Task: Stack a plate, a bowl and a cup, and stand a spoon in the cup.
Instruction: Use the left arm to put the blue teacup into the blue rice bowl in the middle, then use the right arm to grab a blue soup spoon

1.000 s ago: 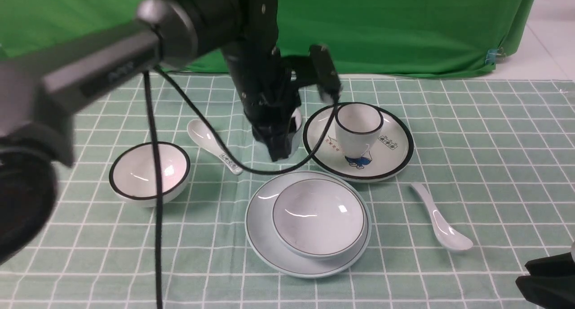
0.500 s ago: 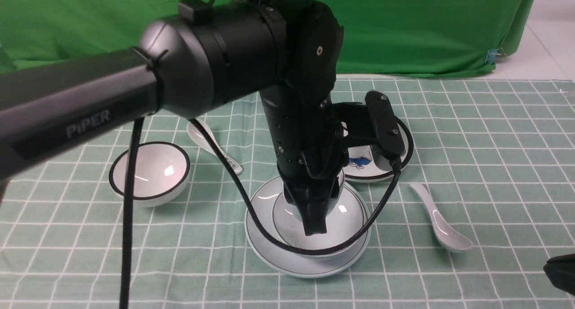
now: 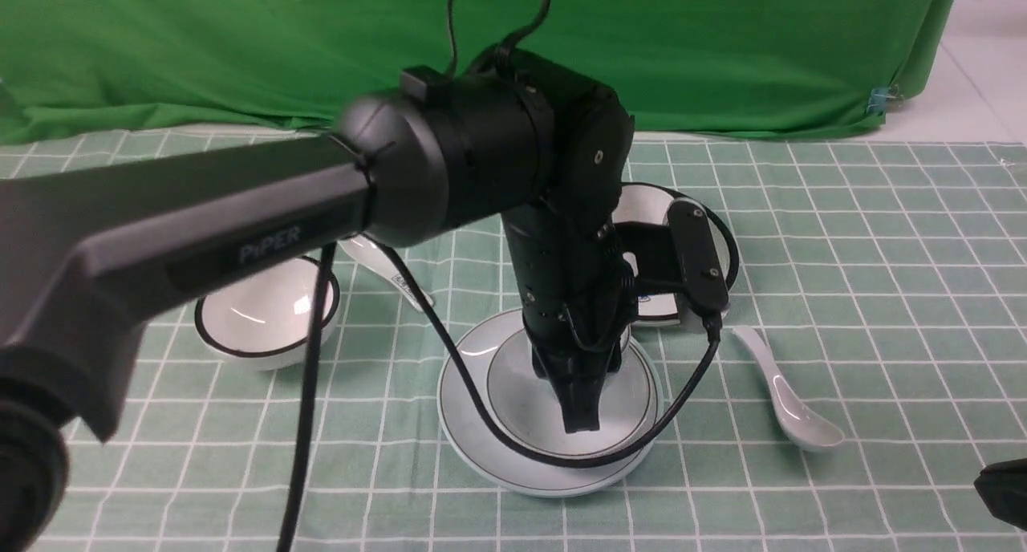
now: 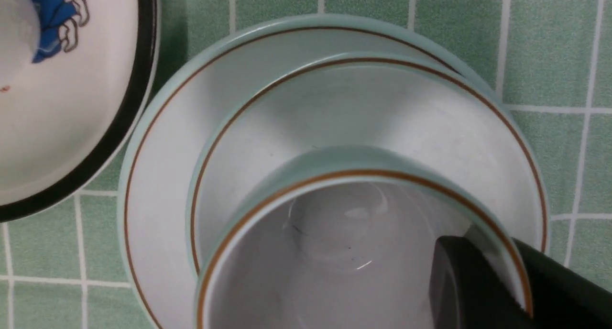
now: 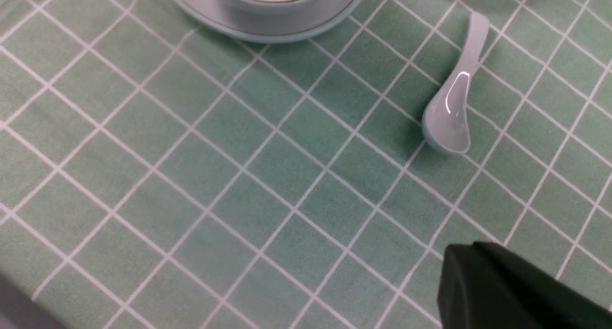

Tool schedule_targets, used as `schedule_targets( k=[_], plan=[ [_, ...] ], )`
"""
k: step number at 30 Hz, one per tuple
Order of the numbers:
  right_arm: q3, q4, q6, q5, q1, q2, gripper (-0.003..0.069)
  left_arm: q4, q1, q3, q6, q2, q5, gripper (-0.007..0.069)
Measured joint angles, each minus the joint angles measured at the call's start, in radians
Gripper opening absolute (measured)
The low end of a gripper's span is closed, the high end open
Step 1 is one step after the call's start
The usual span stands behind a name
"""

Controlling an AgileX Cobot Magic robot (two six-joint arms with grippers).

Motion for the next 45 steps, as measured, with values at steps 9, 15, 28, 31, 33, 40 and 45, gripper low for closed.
schedule_targets(
  k=[9,15,28,31,33,40,45],
  plan=[
    [0.0,0.001,0.021,0.007,0.0,0.0,0.002,0.011,0.0,0.0,0.004,0.038,-0.008,0.0033],
    [0.0,0.001,0.068,0.007,0.0,0.0,0.0027,0.013,0.0,0.0,0.004,0.041,-0.011,0.0109],
    [-0.08,0.0,0.161,0.012,0.0,0.126,0.0349,0.016,0.0,0.0,-0.141,-0.066,0.036,0.0491],
    [-0.126,-0.001,0.154,0.012,-0.003,0.232,0.0345,0.015,0.0,0.0,-0.238,-0.174,0.038,0.0501],
    [-0.175,0.001,0.134,0.005,-0.041,0.365,0.0344,0.016,0.0,0.0,-0.342,-0.287,0.041,0.0449],
    [-0.297,0.095,0.017,-0.045,-0.239,0.658,0.0344,0.015,0.0,0.069,-0.492,-0.574,0.054,0.012],
    [-0.404,0.239,-0.115,-0.089,-0.339,0.884,0.0344,-0.012,0.0,0.325,-0.556,-0.845,-0.087,0.0011]
  ],
)
